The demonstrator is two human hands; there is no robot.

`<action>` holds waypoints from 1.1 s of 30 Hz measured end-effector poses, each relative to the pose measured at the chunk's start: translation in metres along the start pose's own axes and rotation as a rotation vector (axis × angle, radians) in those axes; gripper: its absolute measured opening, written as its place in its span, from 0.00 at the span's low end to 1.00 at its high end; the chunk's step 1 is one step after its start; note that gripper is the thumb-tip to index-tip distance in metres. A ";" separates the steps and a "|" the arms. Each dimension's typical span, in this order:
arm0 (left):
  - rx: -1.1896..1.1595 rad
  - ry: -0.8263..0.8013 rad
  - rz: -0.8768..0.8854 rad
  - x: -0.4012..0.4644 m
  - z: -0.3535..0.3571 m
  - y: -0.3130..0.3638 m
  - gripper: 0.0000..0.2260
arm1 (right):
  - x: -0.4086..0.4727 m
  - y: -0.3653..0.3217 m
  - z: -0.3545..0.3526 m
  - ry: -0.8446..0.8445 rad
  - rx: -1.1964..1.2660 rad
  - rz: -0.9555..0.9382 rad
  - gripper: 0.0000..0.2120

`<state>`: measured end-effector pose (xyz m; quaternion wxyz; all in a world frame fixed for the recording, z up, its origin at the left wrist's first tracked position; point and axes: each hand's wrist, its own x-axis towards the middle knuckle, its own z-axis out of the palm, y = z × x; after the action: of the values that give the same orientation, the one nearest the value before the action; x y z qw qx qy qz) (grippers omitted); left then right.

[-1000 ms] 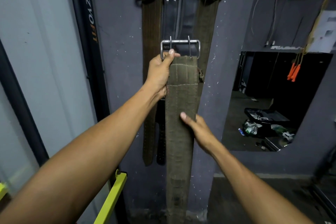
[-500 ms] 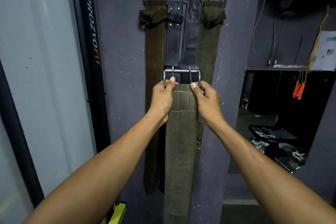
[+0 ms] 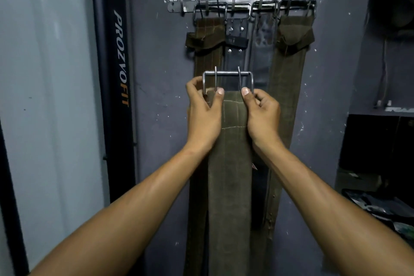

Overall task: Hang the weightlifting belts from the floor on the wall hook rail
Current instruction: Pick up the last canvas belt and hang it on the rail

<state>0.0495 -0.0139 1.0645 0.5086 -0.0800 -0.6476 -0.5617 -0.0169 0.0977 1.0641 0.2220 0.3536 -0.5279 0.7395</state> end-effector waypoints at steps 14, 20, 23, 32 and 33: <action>-0.078 -0.035 0.177 0.192 -0.041 -0.029 0.30 | 0.166 0.004 0.126 0.118 -0.151 -0.263 0.15; -0.100 -0.040 0.256 0.301 -0.061 -0.022 0.31 | 0.244 -0.015 0.186 0.150 -0.313 -0.336 0.20; -0.127 -0.045 0.280 0.335 -0.069 -0.024 0.31 | 0.271 -0.016 0.205 0.137 -0.394 -0.372 0.23; -0.083 -0.079 0.183 0.369 -0.063 -0.076 0.35 | 0.281 0.022 0.211 0.098 -0.638 -0.284 0.11; -0.087 -0.071 0.173 0.367 -0.062 -0.077 0.36 | 0.278 0.021 0.210 0.095 -0.630 -0.288 0.11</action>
<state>-0.1395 -0.2635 1.2807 0.5278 -0.1775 -0.6311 -0.5400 -0.1520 -0.1189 1.3018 0.4465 0.3036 -0.6641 0.5171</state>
